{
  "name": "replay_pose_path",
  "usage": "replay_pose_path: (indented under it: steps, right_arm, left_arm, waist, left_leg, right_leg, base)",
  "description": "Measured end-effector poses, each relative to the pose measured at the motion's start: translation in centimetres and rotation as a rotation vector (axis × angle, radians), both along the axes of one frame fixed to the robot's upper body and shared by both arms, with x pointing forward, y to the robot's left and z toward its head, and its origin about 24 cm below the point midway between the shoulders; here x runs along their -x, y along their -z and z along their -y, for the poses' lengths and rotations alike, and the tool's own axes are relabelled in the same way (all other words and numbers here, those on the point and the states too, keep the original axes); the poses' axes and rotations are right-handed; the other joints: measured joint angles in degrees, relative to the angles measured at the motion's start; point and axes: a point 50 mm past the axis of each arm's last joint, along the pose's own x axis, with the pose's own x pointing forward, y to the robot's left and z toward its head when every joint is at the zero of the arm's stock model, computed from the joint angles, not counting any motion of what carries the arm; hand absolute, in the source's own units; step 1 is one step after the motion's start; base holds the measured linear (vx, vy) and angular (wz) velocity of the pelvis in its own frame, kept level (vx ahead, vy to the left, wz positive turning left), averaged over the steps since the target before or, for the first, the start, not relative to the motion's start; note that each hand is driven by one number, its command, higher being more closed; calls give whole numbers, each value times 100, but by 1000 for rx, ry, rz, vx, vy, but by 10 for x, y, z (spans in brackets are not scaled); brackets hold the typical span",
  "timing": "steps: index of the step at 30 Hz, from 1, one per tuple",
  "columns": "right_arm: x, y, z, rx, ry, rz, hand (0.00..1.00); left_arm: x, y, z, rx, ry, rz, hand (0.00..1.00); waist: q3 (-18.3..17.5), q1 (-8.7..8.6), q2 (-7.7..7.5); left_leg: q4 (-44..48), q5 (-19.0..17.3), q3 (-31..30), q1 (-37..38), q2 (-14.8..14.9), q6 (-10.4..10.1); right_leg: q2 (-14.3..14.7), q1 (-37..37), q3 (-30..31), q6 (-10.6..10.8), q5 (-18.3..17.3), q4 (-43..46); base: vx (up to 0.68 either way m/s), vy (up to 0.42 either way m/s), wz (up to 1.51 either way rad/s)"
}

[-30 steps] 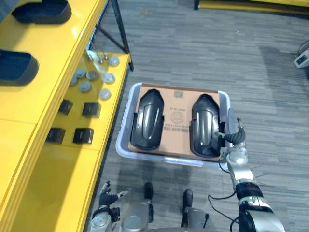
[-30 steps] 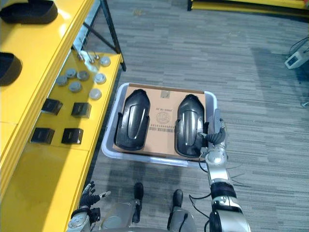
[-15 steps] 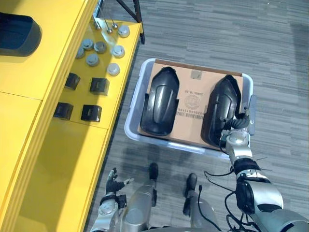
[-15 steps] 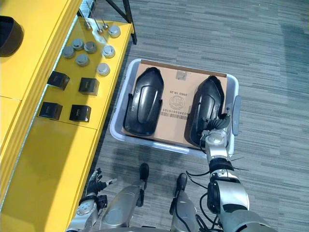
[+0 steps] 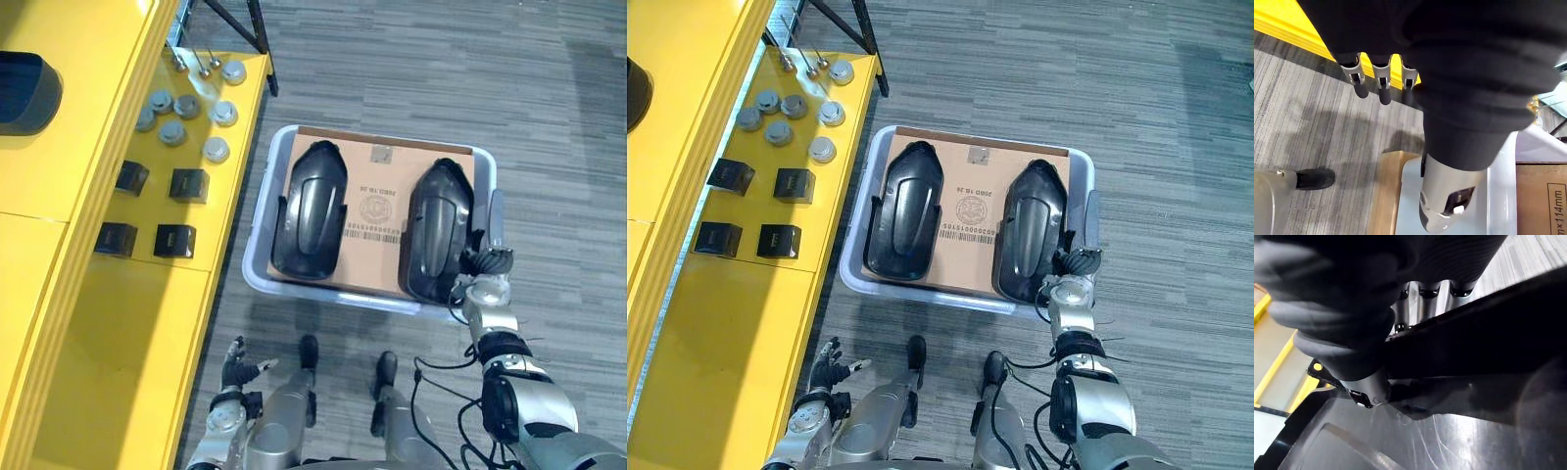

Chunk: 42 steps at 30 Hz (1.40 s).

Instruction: Walk over and take plastic housings, then place them on the shelf

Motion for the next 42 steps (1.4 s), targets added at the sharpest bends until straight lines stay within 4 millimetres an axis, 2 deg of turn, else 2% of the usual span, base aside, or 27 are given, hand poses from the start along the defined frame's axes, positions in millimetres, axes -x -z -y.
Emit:
replay_pose_path:
  steps: [4, 7, 11, 12, 14, 15, 18, 20, 23, 24, 28, 32, 35, 42]
  right_arm:
    - [15, 6, -3, 7, 2, 20, 100]
    - [29, -1, -1, 41, 10, 79, 100]
    - [43, -7, -3, 93, 8, 122, 100]
    - [43, -9, -4, 101, 5, 135, 100]
    - [41, -18, -9, 133, -12, 175, 100]
    - [41, -20, -11, 141, -20, 182, 100]
    - [36, -36, -26, 196, -74, 243, 100]
    - [34, -53, -38, 245, -107, 313, 100]
    - [34, -69, -47, 307, -135, 369, 100]
    - [34, -78, -54, 344, -156, 403, 100]
    - [34, -97, -69, 390, -208, 483, 100]
    - [34, -106, -98, 367, -296, 545, 100]
    - [36, -114, -123, 336, -383, 598, 100]
    - [42, -120, -164, 284, -553, 675, 100]
  left_arm:
    - [0, -1, -2, -3, 1, 5, 0]
    - [-5, -14, 0, 7, 6, 80, 0]
    - [-11, -40, 4, 29, 18, 213, 0]
    - [-13, -45, 5, 33, 20, 241, 0]
    - [-21, -68, 9, 46, 26, 353, 0]
    - [-23, -73, 10, 50, 25, 377, 0]
    - [-33, -108, 12, 52, -8, 536, 0]
    - [-36, -138, 14, 50, -38, 671, 0]
    - [-39, -172, 18, 30, -48, 822, 0]
    - [-41, -190, 21, 8, -47, 909, 0]
    - [-51, -223, 35, -48, -13, 1061, 0]
    - [-56, -233, 51, -90, 27, 1104, 0]
    - [-58, -233, 61, -80, 59, 1094, 0]
    - [-71, -223, 78, -74, 105, 1018, 0]
  waist:
    - [-53, -53, -57]
    - [-160, -80, -140]
    - [-647, -100, -185]
    - [-662, -101, -185]
    - [-734, -98, -179]
    - [-792, -101, -179]
    - [-873, -193, -209]
    - [-910, -219, -210]
    - [-1021, -214, -209]
    - [-1070, -216, -209]
    - [-1196, -232, -207]
    - [-1322, -263, -205]
    - [-1360, -359, -211]
    - [-1544, -381, -237]
  left_leg:
    - [-56, 15, 4, 93, 1, -1]
    - [-145, 75, -8, 101, 4, -2]
    - [-182, 86, -59, 124, 18, -2]
    - [-191, 86, -67, 168, 15, -2]
    - [-241, 85, -88, 292, 11, -4]
    - [-293, 98, -99, 292, 12, -24]
    - [-321, 104, -175, 288, 5, -63]
    - [-320, 126, -216, 293, 1, -42]
    - [-318, 166, -278, 328, -3, -16]
    - [-318, 166, -307, 348, -2, -16]
    - [-318, 168, -373, 394, -7, -17]
    - [-321, 170, -362, 437, -6, -20]
    - [-330, 180, -346, 459, 1, -33]
    - [-366, 177, -200, 492, 11, -37]
  right_leg:
    - [0, 69, 9, 4, -3, -2]
    - [-7, 62, -2, 5, -3, -43]
    - [-13, 107, -49, 20, -13, -80]
    - [-20, 152, -59, 42, -29, -81]
    - [-29, 268, -93, 60, -58, -78]
    - [-29, 254, -108, 60, -63, -80]
    - [-34, 275, -181, 56, -92, -75]
    - [-40, 301, -266, 54, -101, -76]
    - [-41, 376, -316, 49, -105, -97]
    - [-38, 418, -345, 48, -108, -106]
    - [-37, 526, -455, 48, -108, -165]
    - [-35, 562, -453, 46, -110, -169]
    - [-31, 561, -437, 44, -111, -146]
    - [-28, 513, -284, 41, -108, -124]
  base:
    - [0, 1, -1]
    - [0, 0, 0]
    - [32, -6, 5]
    - [25, -15, 7]
    - [-12, -5, 7]
    - [-21, 5, 13]
    - [-7, 0, 13]
    - [16, -4, 11]
    - [53, -14, 11]
    - [62, -22, 13]
    - [21, -13, 11]
    - [-12, -4, -2]
    - [-31, -3, -2]
    - [-33, 2, -10]
